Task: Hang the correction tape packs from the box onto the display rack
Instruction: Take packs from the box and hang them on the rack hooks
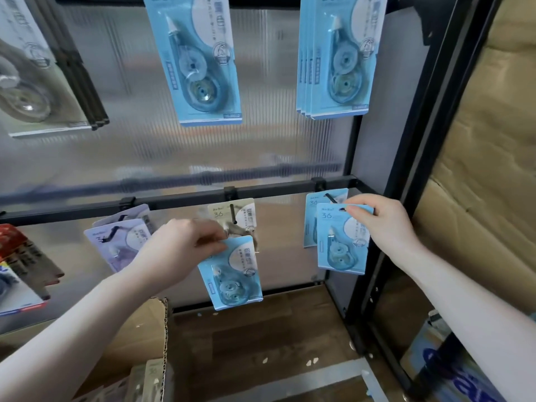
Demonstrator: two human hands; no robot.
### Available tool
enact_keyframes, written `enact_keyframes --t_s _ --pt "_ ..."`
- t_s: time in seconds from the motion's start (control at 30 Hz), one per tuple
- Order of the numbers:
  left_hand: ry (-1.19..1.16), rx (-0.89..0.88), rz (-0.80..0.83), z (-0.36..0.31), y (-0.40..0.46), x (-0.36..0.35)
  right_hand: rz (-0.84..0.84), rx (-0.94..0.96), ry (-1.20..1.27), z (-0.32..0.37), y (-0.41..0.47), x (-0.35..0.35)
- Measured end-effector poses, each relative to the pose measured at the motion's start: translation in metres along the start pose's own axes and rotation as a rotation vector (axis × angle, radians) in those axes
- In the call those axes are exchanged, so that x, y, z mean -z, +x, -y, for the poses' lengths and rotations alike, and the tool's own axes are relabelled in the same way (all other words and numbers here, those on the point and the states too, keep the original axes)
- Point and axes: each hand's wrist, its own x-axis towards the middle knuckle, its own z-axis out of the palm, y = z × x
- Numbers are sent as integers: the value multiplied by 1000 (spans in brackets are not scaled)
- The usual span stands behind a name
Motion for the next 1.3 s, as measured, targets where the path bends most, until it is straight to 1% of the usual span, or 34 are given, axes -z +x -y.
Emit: enact_keyframes --t_s 0.13,0.27,0.47,0.53,0.8,1.03,1.3 --pt "1 -3 17 -7 7 -5 6 7 -22 -3 11 1" --pt "2 -9 32 -9 11 -7 63 1 -34 -5 17 3" --pt "-71 -8 31 -10 9 -7 133 -8 -62 -13 21 7" --pt "-86 -4 23 -10 8 -8 148 7 -106 -15 23 6" --pt "-96 -21 -19 -6 7 -11 67 36 -240 -17 40 -8" --pt "-56 -36 -56 3 7 -7 29 77 -339 -17 48 -18" --pt "-35 -74 -81 1 3 -5 -70 110 -458 -16 42 -11"
